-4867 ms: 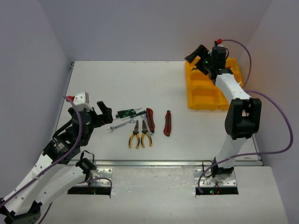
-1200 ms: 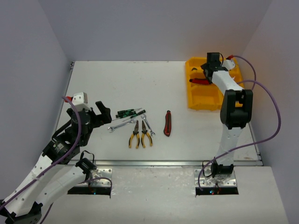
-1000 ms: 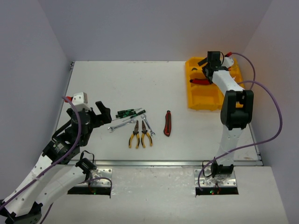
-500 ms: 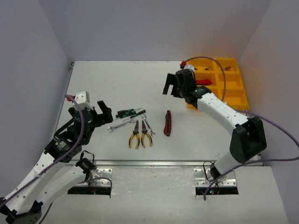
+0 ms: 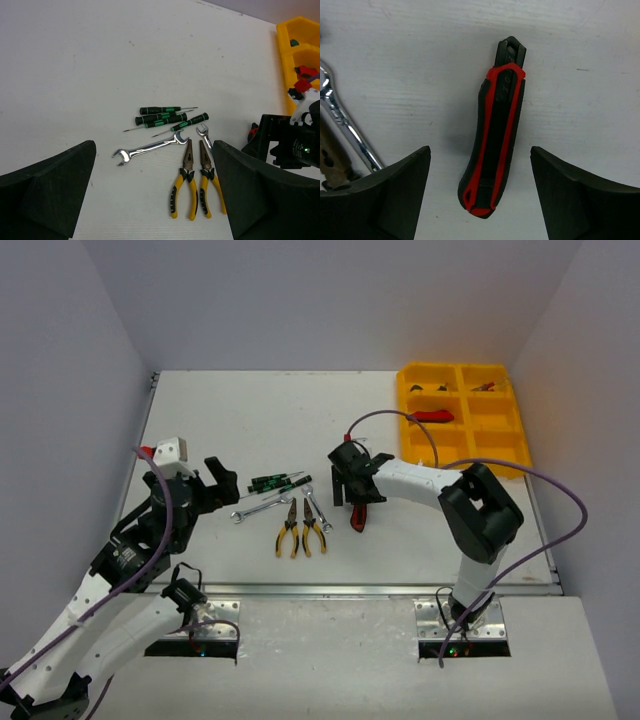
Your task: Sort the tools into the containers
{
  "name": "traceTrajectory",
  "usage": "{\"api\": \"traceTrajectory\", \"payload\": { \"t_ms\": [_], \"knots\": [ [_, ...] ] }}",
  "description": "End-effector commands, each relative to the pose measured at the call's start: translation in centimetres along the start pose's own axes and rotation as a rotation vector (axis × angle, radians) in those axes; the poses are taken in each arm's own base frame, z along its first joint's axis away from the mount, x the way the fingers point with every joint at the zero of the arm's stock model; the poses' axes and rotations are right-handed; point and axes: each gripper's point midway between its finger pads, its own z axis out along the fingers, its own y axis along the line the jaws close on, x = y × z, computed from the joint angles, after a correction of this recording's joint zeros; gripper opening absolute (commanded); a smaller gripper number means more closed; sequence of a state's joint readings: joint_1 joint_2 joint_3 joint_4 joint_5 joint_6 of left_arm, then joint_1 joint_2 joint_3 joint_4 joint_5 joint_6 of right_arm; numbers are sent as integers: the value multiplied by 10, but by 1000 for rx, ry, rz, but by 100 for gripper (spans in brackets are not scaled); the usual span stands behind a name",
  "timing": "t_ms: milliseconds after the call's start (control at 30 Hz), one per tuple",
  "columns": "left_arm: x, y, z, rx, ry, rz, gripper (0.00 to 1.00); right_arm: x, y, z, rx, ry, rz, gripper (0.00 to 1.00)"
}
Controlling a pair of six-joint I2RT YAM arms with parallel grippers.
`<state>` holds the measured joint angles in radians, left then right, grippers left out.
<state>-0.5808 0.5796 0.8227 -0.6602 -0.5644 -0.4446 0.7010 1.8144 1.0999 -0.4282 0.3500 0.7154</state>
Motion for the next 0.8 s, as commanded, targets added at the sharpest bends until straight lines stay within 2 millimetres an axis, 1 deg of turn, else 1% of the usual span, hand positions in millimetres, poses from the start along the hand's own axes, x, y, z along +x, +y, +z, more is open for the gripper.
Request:
{"api": "traceTrajectory", "payload": {
  "t_ms": [0, 133, 167, 267, 300, 333, 367, 433, 467, 533, 733, 767],
  "knots": [
    [-11, -4, 0, 22, -41, -16, 100, -2, -4, 8, 39, 9, 27, 71],
    [-12, -5, -1, 26, -43, -18, 100, 4, -8, 15, 40, 41, 47, 58],
    [-12, -5, -1, 27, -42, -17, 100, 7, -7, 17, 28, 56, 47, 50],
    [-12, -5, -1, 28, -41, -16, 100, 13, -4, 20, -4, 82, 39, 19],
    [-12, -5, -1, 29, -42, -17, 100, 12, -4, 19, -11, 83, 35, 6],
    [-12, -5, -1, 29, -43, -18, 100, 11, -3, 17, -17, 79, 33, 0],
    [-12, -6, -1, 29, -43, -17, 100, 9, -3, 15, -25, 74, 35, 0],
    [-12, -6, -1, 31, -41, -15, 100, -2, -1, 7, -53, 48, 42, 0],
    [-12, -6, -1, 31, -41, -15, 100, -9, 1, 1, -75, 33, 49, 0],
    [-12, -6, -1, 32, -40, -15, 100, -32, 2, -14, -152, -6, 87, 0],
    [-12, -5, -1, 29, -44, -16, 100, -115, -47, -43, -187, -189, 275, 0],
    [-12, -5, -1, 28, -45, -17, 100, -133, -62, -45, -182, -217, 324, 0]
  ]
}}
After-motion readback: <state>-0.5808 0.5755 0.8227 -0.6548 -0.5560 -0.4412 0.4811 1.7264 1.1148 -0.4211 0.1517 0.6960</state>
